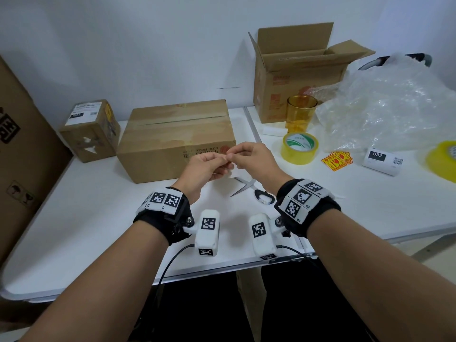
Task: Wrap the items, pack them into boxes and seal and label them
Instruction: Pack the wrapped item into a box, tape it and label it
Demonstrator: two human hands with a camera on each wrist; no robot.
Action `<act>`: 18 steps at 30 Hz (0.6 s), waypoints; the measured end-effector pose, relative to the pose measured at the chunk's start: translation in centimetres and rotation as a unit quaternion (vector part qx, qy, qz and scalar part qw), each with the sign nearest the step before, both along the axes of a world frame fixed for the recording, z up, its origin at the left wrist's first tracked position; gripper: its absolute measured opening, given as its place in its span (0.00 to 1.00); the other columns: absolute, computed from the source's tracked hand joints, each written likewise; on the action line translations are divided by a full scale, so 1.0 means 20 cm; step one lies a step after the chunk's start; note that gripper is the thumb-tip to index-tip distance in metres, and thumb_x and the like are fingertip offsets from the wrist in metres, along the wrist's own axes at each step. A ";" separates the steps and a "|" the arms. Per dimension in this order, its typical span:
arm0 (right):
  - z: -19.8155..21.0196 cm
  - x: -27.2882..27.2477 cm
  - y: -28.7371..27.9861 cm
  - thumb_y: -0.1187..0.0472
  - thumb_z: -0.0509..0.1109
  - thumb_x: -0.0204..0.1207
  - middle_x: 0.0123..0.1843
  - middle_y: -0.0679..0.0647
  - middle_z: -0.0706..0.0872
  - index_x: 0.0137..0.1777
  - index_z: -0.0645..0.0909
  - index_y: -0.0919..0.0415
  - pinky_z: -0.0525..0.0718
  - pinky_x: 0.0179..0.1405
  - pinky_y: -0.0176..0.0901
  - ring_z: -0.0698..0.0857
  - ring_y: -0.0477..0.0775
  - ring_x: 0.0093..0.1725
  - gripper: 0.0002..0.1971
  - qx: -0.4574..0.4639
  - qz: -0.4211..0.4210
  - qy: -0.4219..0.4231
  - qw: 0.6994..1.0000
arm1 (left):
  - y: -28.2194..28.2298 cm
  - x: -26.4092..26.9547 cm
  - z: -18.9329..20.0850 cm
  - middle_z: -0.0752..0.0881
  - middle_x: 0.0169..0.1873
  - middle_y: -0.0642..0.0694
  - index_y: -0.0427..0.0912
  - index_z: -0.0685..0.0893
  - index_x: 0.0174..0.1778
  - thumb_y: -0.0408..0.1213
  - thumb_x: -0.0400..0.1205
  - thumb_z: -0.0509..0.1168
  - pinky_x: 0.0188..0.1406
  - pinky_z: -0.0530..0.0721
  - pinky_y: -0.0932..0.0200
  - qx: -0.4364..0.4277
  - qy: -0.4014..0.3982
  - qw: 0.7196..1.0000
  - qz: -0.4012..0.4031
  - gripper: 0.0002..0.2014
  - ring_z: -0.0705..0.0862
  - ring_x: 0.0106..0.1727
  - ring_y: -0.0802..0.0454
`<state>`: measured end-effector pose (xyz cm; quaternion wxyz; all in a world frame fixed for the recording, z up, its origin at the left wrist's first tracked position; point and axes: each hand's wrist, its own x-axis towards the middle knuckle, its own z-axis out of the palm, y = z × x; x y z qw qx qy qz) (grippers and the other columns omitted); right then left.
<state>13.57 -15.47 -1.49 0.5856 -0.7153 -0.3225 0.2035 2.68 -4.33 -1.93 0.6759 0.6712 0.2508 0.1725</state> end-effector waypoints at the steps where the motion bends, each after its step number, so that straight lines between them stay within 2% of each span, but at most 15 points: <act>1: 0.00 0.00 0.00 0.62 0.76 0.74 0.37 0.49 0.88 0.42 0.87 0.57 0.83 0.41 0.34 0.85 0.46 0.37 0.01 0.002 -0.006 0.007 1.000 | 0.00 0.00 0.00 0.91 0.39 0.44 0.36 0.89 0.47 0.35 0.83 0.68 0.49 0.83 0.60 0.004 0.002 1.000 0.000 0.06 0.85 0.36 0.57; 4: 0.00 0.01 0.00 0.66 0.72 0.76 0.34 0.48 0.87 0.40 0.87 0.59 0.82 0.39 0.33 0.83 0.43 0.33 0.05 0.004 -0.021 0.030 0.999 | -0.01 0.01 0.00 0.91 0.39 0.46 0.39 0.88 0.44 0.35 0.83 0.69 0.50 0.82 0.60 0.019 0.011 1.000 -0.003 0.05 0.84 0.38 0.56; 8: -0.01 0.01 -0.01 0.64 0.72 0.78 0.33 0.49 0.86 0.41 0.87 0.65 0.84 0.38 0.31 0.84 0.41 0.29 0.07 -0.022 -0.017 0.049 0.998 | 0.01 0.01 0.00 0.90 0.39 0.47 0.39 0.87 0.44 0.35 0.83 0.68 0.50 0.82 0.60 0.029 0.018 0.999 -0.018 0.04 0.84 0.37 0.57; 10: -0.02 0.02 -0.01 0.64 0.69 0.81 0.34 0.52 0.85 0.44 0.85 0.70 0.83 0.34 0.30 0.84 0.42 0.28 0.08 -0.028 -0.031 0.078 0.996 | 0.02 0.00 -0.01 0.90 0.39 0.46 0.39 0.85 0.43 0.34 0.83 0.67 0.48 0.83 0.61 0.029 0.023 0.999 -0.025 0.05 0.84 0.37 0.56; 12: -0.02 0.04 -0.01 0.64 0.66 0.83 0.35 0.55 0.84 0.44 0.82 0.68 0.82 0.33 0.33 0.82 0.46 0.30 0.08 -0.023 -0.071 0.126 0.989 | 0.03 0.00 -0.02 0.90 0.38 0.45 0.40 0.84 0.41 0.32 0.83 0.66 0.46 0.83 0.62 0.030 0.034 0.999 -0.026 0.06 0.83 0.36 0.56; 15: -0.05 0.10 -0.02 0.67 0.61 0.82 0.33 0.57 0.80 0.40 0.78 0.66 0.76 0.29 0.37 0.76 0.50 0.27 0.10 0.013 -0.151 0.235 0.960 | 0.04 -0.02 -0.02 0.89 0.36 0.48 0.40 0.83 0.41 0.32 0.83 0.65 0.43 0.83 0.65 0.051 0.065 0.996 -0.018 0.05 0.83 0.35 0.57; 18: -0.08 0.17 -0.09 0.67 0.56 0.82 0.29 0.55 0.77 0.36 0.73 0.64 0.71 0.21 0.33 0.75 0.48 0.25 0.12 0.064 -0.237 0.321 0.915 | 0.06 -0.03 -0.03 0.88 0.36 0.48 0.40 0.82 0.40 0.31 0.83 0.65 0.40 0.82 0.65 0.096 0.107 0.989 -0.016 0.07 0.84 0.35 0.57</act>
